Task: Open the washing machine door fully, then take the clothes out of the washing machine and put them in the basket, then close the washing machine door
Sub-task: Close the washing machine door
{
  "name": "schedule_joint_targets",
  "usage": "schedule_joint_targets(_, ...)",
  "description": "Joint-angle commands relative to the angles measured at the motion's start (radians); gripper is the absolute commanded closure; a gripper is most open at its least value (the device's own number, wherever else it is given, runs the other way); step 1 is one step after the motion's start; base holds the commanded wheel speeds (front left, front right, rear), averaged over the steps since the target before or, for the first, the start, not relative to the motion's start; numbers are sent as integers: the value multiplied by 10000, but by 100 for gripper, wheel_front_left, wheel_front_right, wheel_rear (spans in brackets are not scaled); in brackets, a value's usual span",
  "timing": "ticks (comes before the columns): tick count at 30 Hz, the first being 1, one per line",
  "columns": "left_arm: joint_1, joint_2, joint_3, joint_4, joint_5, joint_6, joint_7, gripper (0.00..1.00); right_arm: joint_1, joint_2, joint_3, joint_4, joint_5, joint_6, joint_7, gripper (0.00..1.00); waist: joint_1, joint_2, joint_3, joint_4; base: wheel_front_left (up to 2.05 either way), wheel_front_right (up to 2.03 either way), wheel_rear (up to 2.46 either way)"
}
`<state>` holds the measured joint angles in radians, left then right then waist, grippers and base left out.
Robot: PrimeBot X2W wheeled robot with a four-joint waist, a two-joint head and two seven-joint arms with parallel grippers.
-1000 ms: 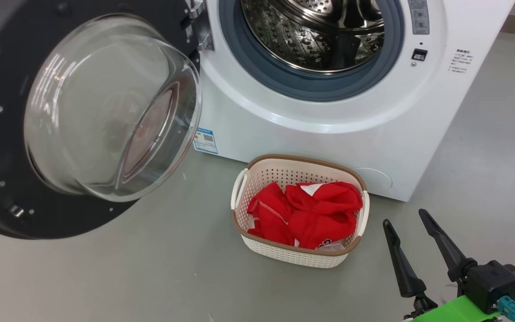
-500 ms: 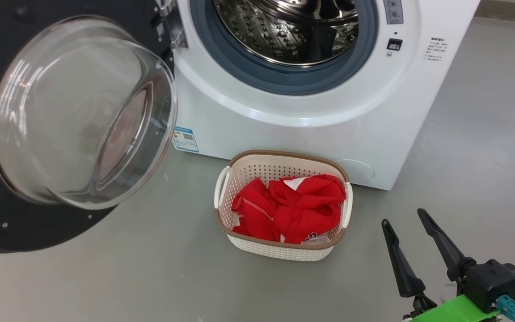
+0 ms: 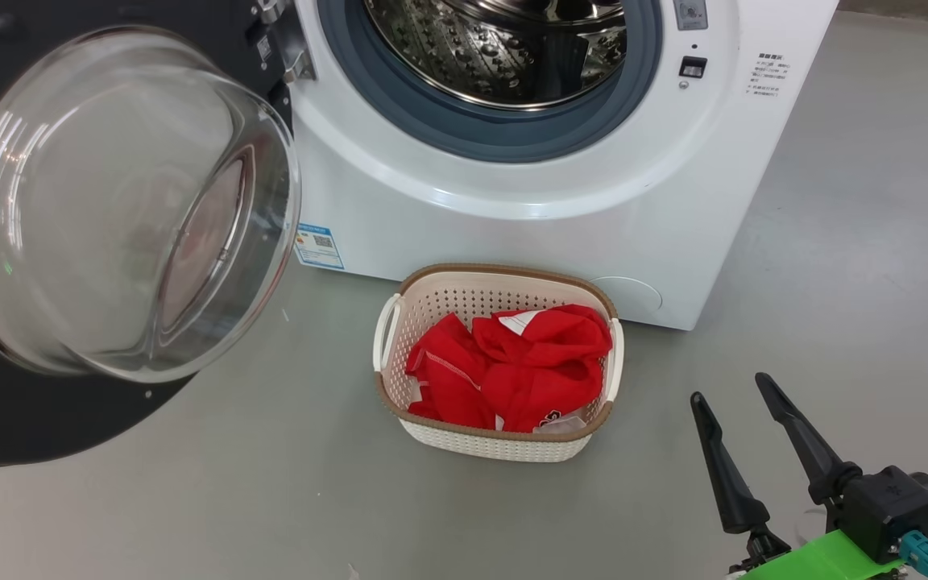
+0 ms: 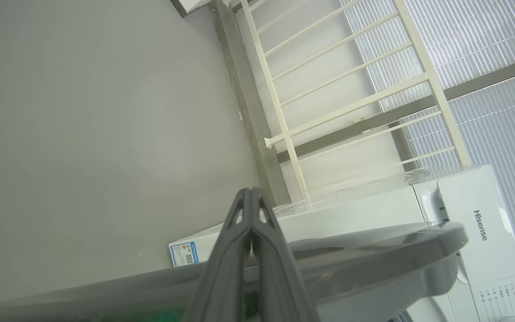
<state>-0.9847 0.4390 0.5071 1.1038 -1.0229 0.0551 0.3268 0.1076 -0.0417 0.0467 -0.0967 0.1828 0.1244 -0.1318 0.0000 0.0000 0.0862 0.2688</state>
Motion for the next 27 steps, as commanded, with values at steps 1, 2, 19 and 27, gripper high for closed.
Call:
schedule_joint_targets(1,-149,586,-68,-166,-109,-223,353,100,-334,-123,183,-312,-89,63,-60,0,0,0,21,21,0,0,0)
schedule_joint_targets(2,-155,573,-78,-162,-146,-280,483,100,-335,-122,160,-307,-89,63,-73,0,0,0,29,41,0,0,0)
schedule_joint_targets(19,-91,-25,-101,-488,-807,-1006,2130,100,-372,-97,103,-164,-50,63,-218,0,0,0,27,475,0,0,0)
schedule_joint_targets(27,31,-337,-169,-866,-968,-1125,2591,100,-381,-91,134,-86,6,63,-298,0,0,0,-49,613,0,0,0)
